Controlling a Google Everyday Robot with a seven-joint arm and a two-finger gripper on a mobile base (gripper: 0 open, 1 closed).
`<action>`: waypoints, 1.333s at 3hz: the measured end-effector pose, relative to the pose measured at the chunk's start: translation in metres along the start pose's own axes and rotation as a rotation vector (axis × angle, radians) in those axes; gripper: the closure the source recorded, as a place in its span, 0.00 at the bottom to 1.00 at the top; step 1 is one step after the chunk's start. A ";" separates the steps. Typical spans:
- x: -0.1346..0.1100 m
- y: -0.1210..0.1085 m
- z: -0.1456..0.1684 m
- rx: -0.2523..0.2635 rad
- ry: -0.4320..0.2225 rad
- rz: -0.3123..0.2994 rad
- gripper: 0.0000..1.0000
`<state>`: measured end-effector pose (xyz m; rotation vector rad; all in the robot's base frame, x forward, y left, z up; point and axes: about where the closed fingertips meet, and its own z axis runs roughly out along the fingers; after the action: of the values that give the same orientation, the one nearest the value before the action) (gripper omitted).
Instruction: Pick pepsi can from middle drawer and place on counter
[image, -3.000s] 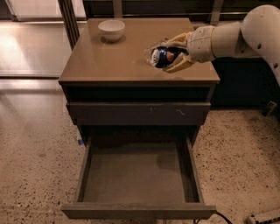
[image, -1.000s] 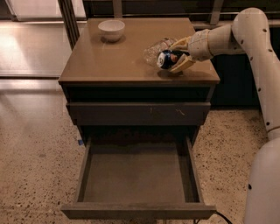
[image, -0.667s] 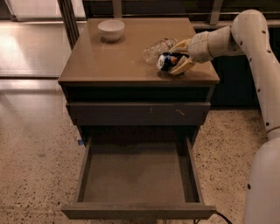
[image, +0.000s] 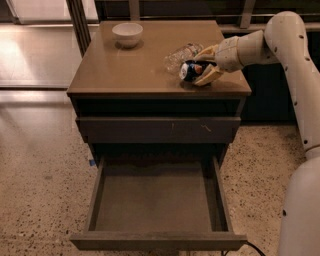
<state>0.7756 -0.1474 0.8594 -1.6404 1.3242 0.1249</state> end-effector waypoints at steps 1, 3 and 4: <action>0.000 0.000 0.000 0.000 0.000 0.000 0.35; 0.000 0.000 0.000 0.000 0.000 0.000 0.00; 0.000 0.000 0.000 0.000 0.000 0.000 0.00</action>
Offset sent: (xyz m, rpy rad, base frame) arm 0.0000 0.0000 0.0000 0.0000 0.0000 0.0000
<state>0.7756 -0.1472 0.8593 -1.6403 1.3239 0.1254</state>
